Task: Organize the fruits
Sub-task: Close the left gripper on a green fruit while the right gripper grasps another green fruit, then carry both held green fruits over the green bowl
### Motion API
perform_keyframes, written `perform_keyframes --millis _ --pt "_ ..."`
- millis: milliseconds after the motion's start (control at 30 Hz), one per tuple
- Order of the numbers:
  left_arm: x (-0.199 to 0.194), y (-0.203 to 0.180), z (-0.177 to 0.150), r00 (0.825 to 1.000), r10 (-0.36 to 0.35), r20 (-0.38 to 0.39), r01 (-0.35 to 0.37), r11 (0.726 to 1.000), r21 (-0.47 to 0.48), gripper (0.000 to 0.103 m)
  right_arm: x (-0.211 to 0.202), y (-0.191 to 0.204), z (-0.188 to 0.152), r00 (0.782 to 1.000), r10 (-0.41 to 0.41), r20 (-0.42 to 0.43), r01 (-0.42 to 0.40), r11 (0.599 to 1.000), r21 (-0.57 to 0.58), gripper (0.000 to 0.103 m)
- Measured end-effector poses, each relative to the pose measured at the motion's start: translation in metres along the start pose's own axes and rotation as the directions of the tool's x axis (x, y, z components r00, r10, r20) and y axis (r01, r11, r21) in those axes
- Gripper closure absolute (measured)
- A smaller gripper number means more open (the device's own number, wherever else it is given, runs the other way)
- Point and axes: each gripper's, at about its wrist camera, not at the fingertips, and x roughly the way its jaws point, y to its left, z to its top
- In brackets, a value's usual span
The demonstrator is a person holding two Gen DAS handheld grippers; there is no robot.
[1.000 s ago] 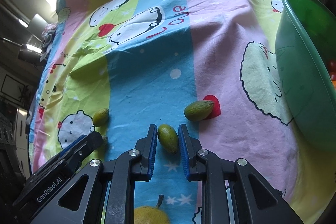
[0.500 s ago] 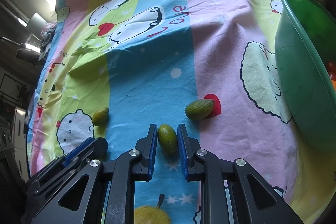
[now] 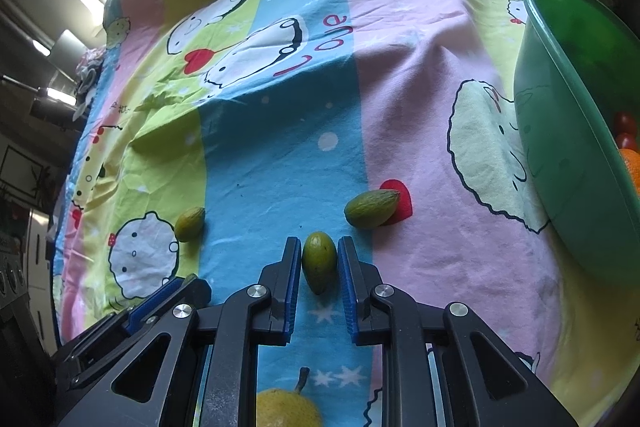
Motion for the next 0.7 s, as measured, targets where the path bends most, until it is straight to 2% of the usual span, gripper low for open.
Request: perform_keyframes --millis 433,567,700 --pt "-0.002 -0.006 -0.002 1.000 -0.013 -0.003 0.013 1.000 0.022 0.086 0.004 0.003 0.000 1.000 0.001 -0.005 -0.001 1.000 -0.012 0.083" --pt "-0.003 -0.008 -0.003 1.000 -0.019 -0.006 0.019 1.000 0.024 0.086 -0.002 0.001 0.001 1.000 -0.005 0.022 0.005 1.000 -0.001 0.082" --pt "-0.013 -0.017 -0.003 1.000 -0.022 0.022 0.021 0.999 0.047 0.086 -0.019 -0.010 0.003 0.998 0.037 0.059 -0.040 0.999 0.037 0.083"
